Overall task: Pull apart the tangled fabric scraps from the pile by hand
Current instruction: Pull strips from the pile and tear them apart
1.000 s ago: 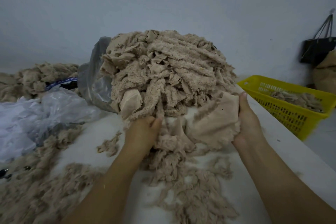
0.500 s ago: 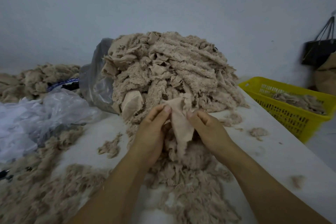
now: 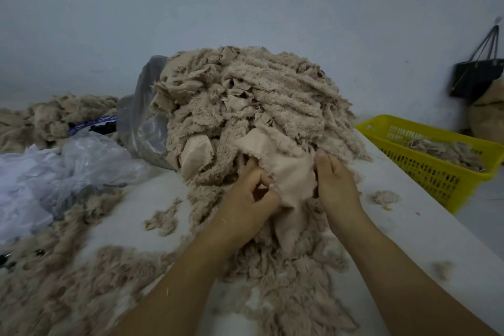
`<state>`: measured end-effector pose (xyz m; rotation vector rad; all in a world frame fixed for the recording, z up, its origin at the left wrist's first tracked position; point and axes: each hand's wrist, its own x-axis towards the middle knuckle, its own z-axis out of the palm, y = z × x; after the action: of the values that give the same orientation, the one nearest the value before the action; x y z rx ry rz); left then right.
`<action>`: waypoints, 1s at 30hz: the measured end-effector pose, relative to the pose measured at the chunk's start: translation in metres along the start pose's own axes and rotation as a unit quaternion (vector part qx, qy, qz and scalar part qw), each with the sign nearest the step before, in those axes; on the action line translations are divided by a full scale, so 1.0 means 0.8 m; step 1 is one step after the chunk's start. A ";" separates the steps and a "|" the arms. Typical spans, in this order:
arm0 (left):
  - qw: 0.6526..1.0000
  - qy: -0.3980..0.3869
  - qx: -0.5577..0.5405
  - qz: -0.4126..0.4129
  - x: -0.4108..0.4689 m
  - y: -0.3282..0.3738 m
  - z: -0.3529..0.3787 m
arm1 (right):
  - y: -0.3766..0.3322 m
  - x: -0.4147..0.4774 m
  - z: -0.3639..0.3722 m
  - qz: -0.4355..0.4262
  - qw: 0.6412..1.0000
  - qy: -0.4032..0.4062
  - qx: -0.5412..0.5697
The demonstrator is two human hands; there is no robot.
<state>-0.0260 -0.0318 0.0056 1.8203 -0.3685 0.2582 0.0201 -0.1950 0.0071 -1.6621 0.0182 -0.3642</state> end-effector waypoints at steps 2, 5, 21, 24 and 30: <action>1.000 0.020 0.001 -0.003 0.002 -0.004 -0.001 | 0.000 0.003 -0.005 -0.004 0.998 -0.026 0.051; 0.995 0.059 -0.069 -0.033 0.006 -0.002 -0.005 | -0.003 -0.005 -0.004 -0.070 0.980 -0.183 0.041; 0.987 -0.005 0.141 -0.081 0.013 -0.020 -0.036 | 0.015 0.034 -0.045 0.148 0.903 0.061 0.399; 0.959 -0.066 0.263 -0.082 0.015 -0.038 -0.036 | 0.022 0.018 -0.010 0.118 0.983 -0.090 0.106; 0.956 -0.023 0.268 -0.119 0.018 -0.047 -0.035 | 0.043 0.001 0.016 -0.149 0.872 -0.246 -0.396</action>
<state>0.0021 0.0024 -0.0150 2.3860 -0.1095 0.1552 0.0307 -0.1870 -0.0273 -2.5502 -0.5444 -0.1475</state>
